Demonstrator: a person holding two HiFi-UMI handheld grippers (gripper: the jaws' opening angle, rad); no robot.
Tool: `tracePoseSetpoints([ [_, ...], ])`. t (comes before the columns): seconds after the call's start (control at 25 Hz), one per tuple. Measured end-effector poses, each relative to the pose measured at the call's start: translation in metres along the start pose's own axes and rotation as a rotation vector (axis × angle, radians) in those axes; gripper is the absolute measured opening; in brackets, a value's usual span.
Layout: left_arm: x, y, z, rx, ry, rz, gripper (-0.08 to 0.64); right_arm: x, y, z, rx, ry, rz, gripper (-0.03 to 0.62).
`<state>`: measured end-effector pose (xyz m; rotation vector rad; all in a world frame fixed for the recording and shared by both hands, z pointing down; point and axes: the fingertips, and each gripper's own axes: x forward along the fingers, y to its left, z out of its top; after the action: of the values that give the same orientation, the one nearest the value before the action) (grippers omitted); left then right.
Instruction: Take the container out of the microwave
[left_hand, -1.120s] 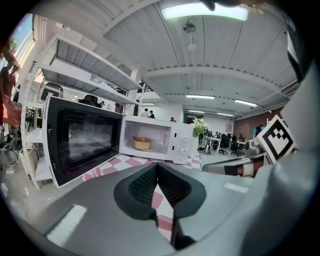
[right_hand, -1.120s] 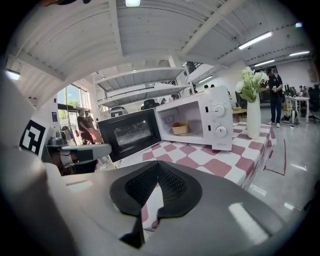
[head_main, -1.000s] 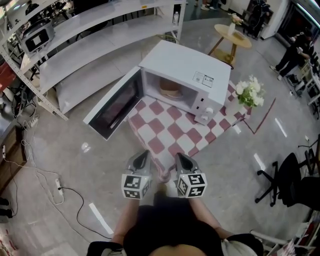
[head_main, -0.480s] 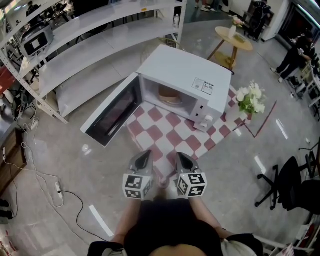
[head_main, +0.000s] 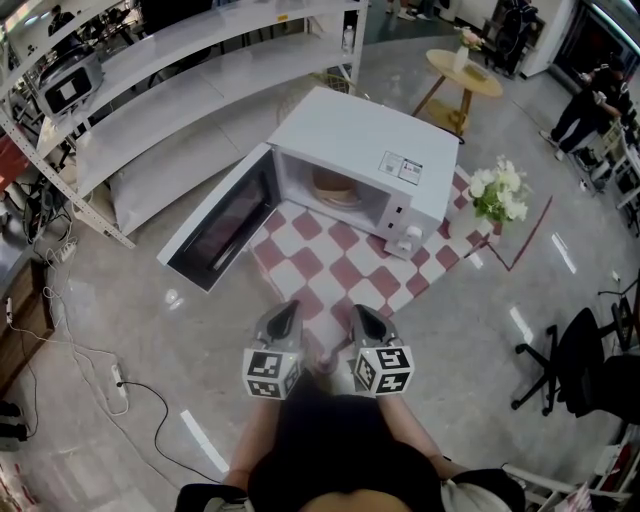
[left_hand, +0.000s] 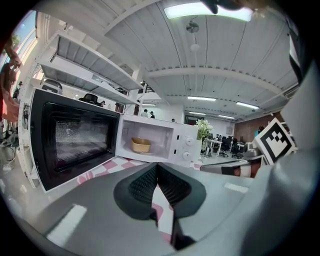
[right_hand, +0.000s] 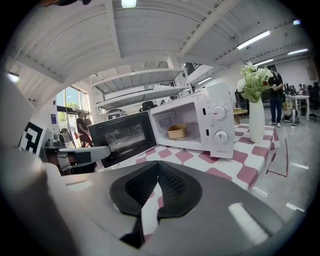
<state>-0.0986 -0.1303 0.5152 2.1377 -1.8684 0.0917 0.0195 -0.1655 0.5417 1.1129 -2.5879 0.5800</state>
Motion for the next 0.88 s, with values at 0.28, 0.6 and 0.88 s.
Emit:
tracePoseSetpoints([
  [0.28,-0.013,-0.007,-0.013,-0.006,0.016,0.008,0.009,-0.012,0.007,-0.018,0.014,0.015,0.009,0.001],
  [0.6,-0.019,-0.012,-0.023,-0.011,0.034,0.006,0.009,-0.015,0.002,-0.025,0.027,0.024,-0.005,0.002],
  [0.88,-0.009,-0.006,-0.015,-0.008,0.037,-0.001,0.009,-0.008,-0.01,-0.014,0.037,0.015,-0.031,0.0],
])
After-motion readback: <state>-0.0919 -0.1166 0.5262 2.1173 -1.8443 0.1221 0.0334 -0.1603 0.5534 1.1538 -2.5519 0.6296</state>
